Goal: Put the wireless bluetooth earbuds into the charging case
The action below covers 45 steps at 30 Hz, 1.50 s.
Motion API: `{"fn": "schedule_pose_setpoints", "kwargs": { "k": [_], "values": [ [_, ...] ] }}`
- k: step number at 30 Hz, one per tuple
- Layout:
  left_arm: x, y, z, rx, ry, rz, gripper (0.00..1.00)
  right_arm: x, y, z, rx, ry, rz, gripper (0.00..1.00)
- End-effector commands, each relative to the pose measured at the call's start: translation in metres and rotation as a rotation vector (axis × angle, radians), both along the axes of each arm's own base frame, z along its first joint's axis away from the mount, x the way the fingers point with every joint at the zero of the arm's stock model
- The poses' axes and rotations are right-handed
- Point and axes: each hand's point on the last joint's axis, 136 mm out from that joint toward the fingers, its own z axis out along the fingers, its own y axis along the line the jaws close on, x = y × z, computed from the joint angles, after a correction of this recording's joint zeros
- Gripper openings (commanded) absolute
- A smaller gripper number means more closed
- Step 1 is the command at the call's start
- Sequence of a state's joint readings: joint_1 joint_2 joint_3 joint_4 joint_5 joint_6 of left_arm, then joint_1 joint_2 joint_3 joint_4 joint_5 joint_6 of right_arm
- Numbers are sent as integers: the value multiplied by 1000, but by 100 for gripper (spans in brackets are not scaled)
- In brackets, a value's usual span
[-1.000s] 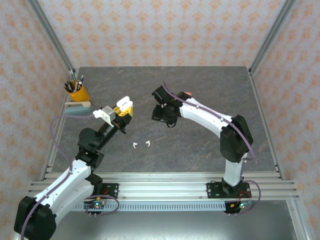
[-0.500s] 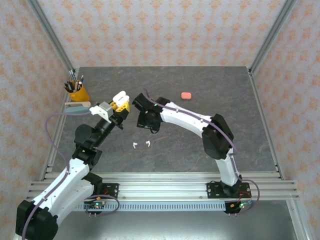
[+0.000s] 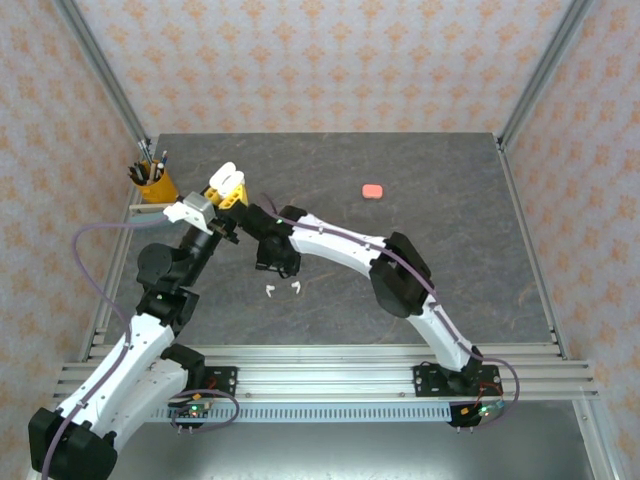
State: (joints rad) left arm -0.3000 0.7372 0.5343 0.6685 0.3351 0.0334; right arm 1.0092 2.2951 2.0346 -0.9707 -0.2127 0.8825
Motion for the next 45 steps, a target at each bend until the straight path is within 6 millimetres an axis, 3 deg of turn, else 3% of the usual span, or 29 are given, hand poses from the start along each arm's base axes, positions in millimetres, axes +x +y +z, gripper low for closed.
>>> {"fn": "schedule_pose_setpoints", "kwargs": {
  "k": [1, 16, 28, 39, 45],
  "values": [
    [-10, 8, 28, -3, -81, 32, 0, -9, -4, -7, -88, 8, 3, 53],
    [-11, 8, 33, 7, -83, 32, 0, -24, 8, -37, -142, 77, 88, 53],
    [-10, 8, 32, 5, -80, 37, 0, -34, 9, -46, -165, 105, 112, 50],
    [-10, 8, 33, 2, -79, 35, 0, -39, 11, -53, -163, 129, 118, 40],
    [-10, 8, 32, 3, -76, 35, 0, -40, 12, -57, -160, 135, 118, 39]
  ]
}}
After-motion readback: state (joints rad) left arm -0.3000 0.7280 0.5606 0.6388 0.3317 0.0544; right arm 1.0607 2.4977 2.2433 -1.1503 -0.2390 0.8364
